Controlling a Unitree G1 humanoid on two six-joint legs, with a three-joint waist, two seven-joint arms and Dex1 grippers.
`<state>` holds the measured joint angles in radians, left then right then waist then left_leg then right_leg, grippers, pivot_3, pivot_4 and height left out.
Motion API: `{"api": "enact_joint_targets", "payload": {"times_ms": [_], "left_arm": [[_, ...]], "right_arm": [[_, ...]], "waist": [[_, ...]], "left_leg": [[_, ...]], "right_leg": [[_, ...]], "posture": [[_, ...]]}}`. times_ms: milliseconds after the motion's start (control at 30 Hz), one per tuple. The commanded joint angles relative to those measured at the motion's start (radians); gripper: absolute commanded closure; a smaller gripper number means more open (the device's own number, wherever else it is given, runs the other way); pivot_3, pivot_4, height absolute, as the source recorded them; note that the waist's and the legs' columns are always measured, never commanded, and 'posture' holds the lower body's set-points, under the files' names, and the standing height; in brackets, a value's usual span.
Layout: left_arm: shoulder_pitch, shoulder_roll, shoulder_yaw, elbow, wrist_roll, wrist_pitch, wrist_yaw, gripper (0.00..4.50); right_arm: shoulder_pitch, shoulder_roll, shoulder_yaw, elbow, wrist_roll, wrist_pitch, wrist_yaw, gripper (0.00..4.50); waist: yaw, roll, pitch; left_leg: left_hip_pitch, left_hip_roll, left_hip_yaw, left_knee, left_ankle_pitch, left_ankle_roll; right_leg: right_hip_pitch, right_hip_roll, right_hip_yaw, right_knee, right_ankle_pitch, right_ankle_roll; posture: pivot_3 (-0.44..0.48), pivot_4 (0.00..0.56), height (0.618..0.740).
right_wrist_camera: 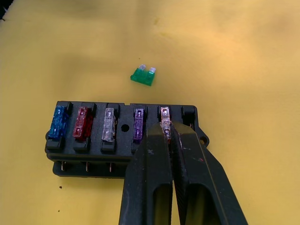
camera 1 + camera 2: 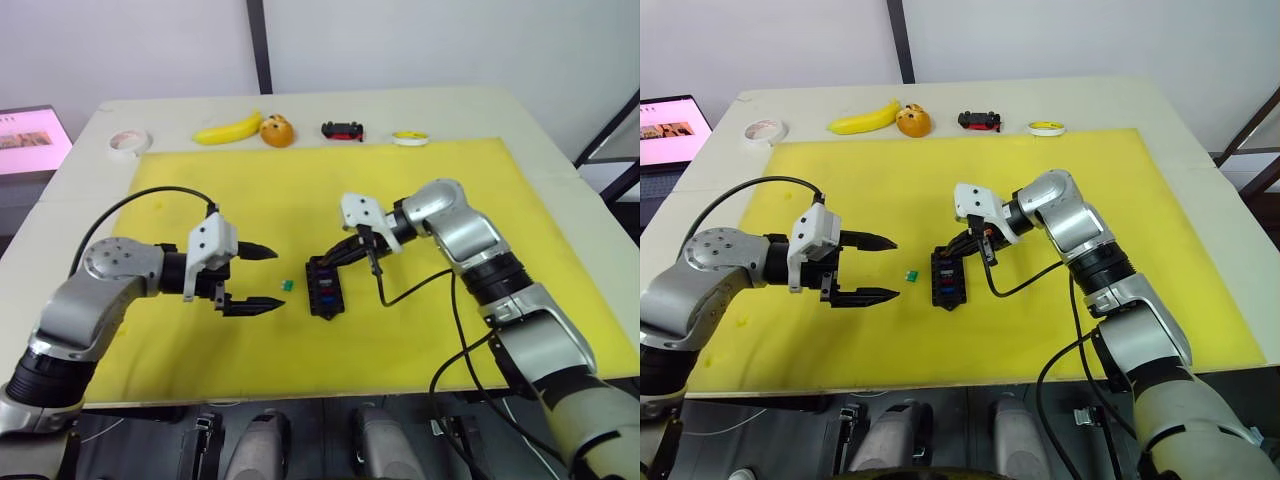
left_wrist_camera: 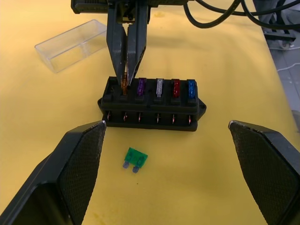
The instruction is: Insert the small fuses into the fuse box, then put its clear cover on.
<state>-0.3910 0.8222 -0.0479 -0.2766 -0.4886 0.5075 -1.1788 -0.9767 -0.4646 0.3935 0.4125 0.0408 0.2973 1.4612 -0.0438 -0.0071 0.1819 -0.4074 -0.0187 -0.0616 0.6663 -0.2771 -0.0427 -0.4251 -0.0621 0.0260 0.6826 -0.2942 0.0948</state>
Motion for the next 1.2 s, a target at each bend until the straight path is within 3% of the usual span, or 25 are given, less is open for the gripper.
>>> {"api": "enact_joint_targets", "payload": {"times_ms": [33,567,1200], "left_arm": [[-0.008,-0.001,0.012,-0.007,0.002,-0.023,-0.001,0.10],[0.003,-0.005,0.013,-0.017,0.009,-0.029,0.013,0.10],[0.000,-0.013,0.011,-0.014,0.017,-0.036,0.012,0.10]], "right_arm": [[-0.028,-0.008,0.019,-0.006,-0.012,-0.021,0.039,4.50],[-0.086,0.028,0.065,0.111,-0.081,-0.023,0.042,4.50],[-0.115,0.034,0.034,0.051,-0.035,0.038,0.084,4.50]], "waist": [[0.000,0.000,0.000],[0.000,0.000,0.000],[0.000,0.000,0.000]], "left_leg": [[0.000,0.000,0.000,0.000,0.000,0.000],[0.000,0.000,0.000,0.000,0.000,0.000],[0.000,0.000,0.000,0.000,0.000,0.000]], "right_leg": [[0.000,0.000,0.000,0.000,0.000,0.000],[0.000,0.000,0.000,0.000,0.000,0.000],[0.000,0.000,0.000,0.000,0.000,0.000]], "posture": [[0.000,0.150,0.740],[0.000,0.150,0.740],[0.000,0.150,0.740]]}}
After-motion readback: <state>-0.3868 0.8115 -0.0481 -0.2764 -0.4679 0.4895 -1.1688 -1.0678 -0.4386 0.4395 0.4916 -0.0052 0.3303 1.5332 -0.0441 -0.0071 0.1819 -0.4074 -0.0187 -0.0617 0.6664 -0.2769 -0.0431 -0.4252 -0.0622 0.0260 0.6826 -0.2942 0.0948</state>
